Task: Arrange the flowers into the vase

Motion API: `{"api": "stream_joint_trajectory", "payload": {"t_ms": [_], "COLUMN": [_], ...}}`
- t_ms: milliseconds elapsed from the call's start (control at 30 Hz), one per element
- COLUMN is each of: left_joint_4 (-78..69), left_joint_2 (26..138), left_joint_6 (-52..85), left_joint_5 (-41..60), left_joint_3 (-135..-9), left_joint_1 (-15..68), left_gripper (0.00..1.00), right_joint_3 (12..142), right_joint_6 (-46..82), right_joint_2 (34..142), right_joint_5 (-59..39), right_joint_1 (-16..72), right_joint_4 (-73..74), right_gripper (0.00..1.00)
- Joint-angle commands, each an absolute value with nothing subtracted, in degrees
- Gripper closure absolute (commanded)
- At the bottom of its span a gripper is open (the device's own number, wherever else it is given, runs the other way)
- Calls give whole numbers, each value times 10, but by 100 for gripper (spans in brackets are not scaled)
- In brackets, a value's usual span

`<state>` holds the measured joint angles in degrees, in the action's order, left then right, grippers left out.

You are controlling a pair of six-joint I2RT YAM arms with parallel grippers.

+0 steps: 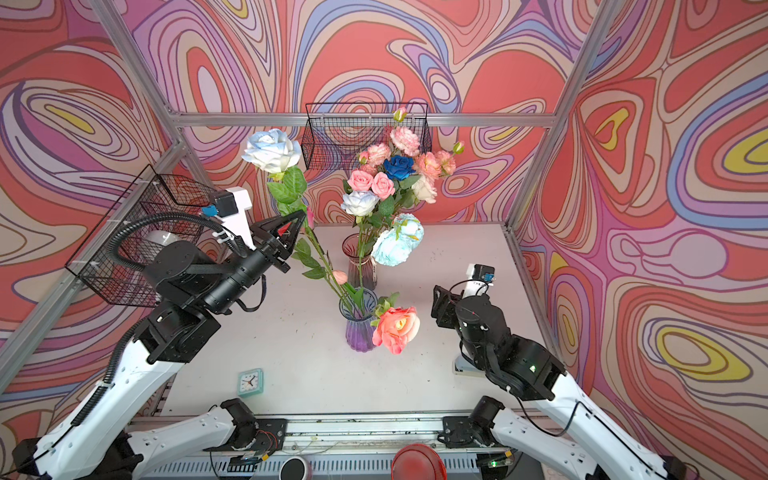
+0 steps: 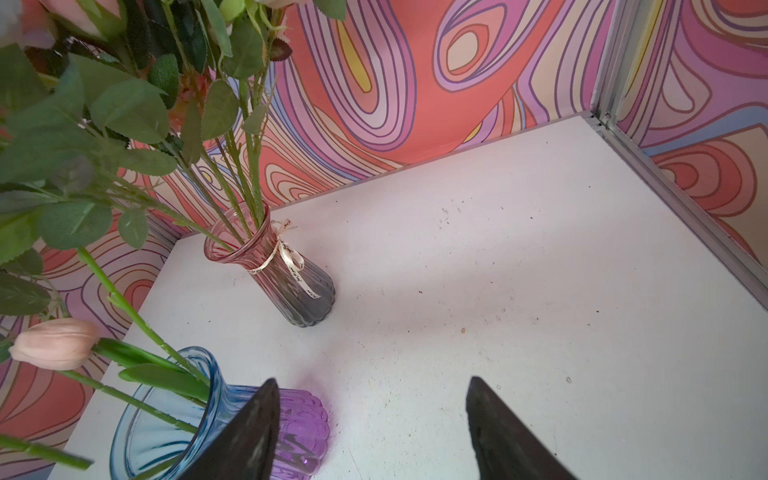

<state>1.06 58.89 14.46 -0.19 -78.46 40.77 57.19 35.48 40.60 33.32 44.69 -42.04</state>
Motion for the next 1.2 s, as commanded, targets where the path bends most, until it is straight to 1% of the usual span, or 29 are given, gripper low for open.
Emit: {"api": "stream_joint_trajectory", "payload": {"t_ms": [0,233,567,800,833,933,1000,1067,1167], "left_joint_4": [-65,-89,-65,-81,-79,-82,-82,-81,-75], "left_joint_2": [601,629,609,601,601,597,591,584,575], "left_joint_6": [75,81,73,101,104,110,113,112,106], "left_joint_5": [-39,-35,-67,-82,-82,-84,-90,-91,-93], "left_joint_3": [-774,-740,-649,-584,-582,-567,-562,-566,-586], "left_joint_1": [428,439,503,507,507,511,514,516,520], "left_gripper": [100,100,100,100,98,84,70,52,36], "right_joint_3": [576,570,555,554,555,555,554,554,554], "right_joint_6": [347,349,350,352,352,354,355,357,357], "right_joint_2": [396,387,379,378,377,374,372,372,375], "right_joint_5": [345,346,347,341,341,340,339,338,339], "right_joint_1": [444,444,445,445,445,444,445,445,444], "right_joint_4": [-431,-433,-432,-432,-433,-434,-435,-435,-436], "right_gripper": [27,27,27,27,27,27,27,27,26]}}
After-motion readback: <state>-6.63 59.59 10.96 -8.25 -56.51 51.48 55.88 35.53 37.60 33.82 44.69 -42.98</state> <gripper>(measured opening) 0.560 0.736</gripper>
